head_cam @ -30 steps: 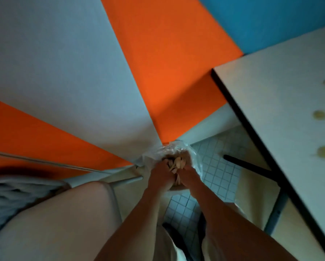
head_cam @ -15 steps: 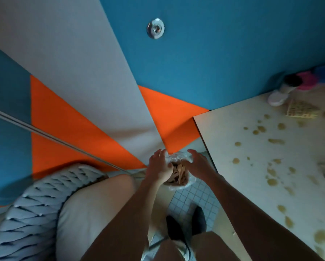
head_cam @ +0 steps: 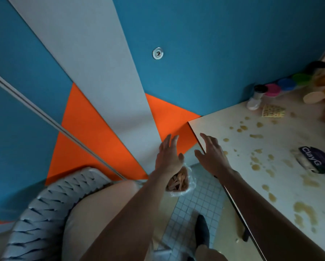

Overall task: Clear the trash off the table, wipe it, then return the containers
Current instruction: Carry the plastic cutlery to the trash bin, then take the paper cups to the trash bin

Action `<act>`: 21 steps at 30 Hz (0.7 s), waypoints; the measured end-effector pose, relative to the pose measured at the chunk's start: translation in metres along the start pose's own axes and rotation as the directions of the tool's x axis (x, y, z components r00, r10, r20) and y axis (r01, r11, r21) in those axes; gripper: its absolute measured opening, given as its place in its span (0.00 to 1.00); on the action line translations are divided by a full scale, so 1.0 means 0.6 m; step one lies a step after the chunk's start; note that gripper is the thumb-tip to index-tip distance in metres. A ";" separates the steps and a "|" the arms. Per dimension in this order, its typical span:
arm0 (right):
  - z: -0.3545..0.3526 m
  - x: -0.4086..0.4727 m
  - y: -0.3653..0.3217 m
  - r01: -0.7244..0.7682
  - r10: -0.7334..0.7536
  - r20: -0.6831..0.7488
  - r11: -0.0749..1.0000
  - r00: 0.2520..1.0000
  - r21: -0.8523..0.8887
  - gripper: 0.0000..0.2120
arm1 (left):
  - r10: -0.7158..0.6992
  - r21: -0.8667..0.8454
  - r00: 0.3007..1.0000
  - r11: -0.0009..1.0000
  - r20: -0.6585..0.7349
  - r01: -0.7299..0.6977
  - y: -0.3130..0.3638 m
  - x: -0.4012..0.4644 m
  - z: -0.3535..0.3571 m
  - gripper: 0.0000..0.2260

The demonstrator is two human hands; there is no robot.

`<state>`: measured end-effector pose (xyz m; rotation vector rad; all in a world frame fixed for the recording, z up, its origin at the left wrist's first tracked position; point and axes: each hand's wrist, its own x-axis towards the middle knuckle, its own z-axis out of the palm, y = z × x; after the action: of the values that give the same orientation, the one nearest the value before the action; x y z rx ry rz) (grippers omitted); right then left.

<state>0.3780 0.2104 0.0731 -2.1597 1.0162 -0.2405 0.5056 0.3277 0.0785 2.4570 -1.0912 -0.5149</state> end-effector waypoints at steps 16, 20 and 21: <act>-0.174 -0.203 0.115 -0.125 0.120 -0.338 0.992 0.933 0.009 0.35 | 0.371 -0.015 0.926 0.928 -0.067 -0.373 0.232 -0.106 0.048 0.32; -0.237 -0.240 0.175 -0.157 0.158 -0.384 0.987 0.910 0.034 0.35 | 0.399 -0.029 0.916 0.916 -0.036 -0.400 0.309 -0.130 0.087 0.32; -0.251 -0.248 0.190 -0.159 0.161 -0.390 0.987 0.907 0.037 0.35 | 0.401 -0.031 0.916 0.915 -0.029 -0.402 0.327 -0.136 0.096 0.32</act>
<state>0.1439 0.1903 0.1229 -2.0524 1.4082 -0.6149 0.3067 0.2572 0.1406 2.1156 -1.5126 -0.3707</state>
